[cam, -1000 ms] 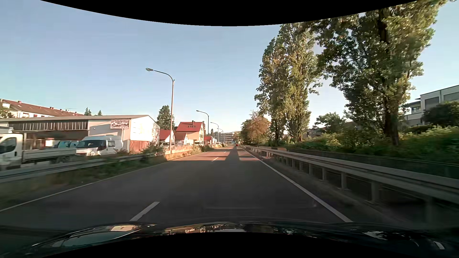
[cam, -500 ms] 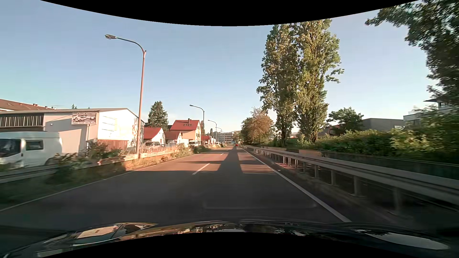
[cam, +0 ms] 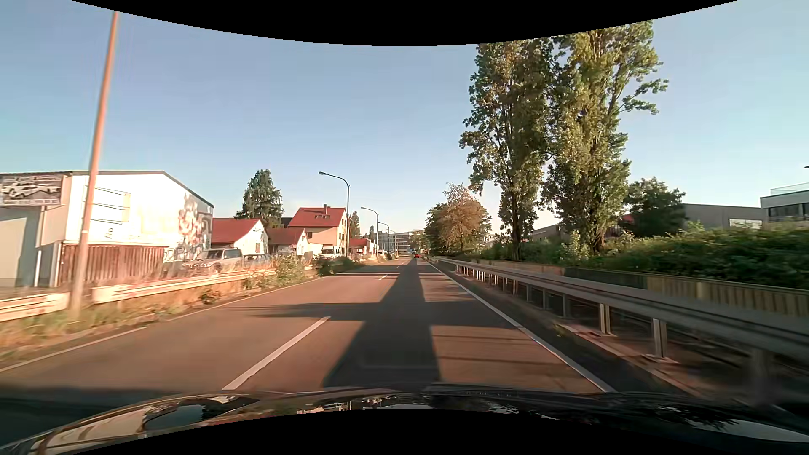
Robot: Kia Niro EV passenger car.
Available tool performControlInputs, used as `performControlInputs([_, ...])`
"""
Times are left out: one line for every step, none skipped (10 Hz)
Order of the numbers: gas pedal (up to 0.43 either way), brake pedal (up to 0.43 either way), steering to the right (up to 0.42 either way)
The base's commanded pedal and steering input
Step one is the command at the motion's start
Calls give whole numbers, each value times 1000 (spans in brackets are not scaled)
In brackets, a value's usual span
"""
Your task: Follow the waypoints while adhering to traffic rules and regulations
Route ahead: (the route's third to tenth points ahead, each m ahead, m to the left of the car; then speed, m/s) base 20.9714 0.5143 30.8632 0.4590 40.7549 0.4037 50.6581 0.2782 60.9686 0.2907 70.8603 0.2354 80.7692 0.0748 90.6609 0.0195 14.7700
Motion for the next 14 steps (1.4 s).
performControlInputs([118,0,2])
performControlInputs([118,0,2])
performControlInputs([118,0,2])
performControlInputs([118,0,2])
performControlInputs([118,0,2])
performControlInputs([118,0,2])
performControlInputs([118,0,2])
performControlInputs([118,0,2])
performControlInputs([118,0,2])
performControlInputs([118,0,2])
performControlInputs([118,0,2])
performControlInputs([118,0,2])
performControlInputs([118,0,2])
performControlInputs([118,0,2])
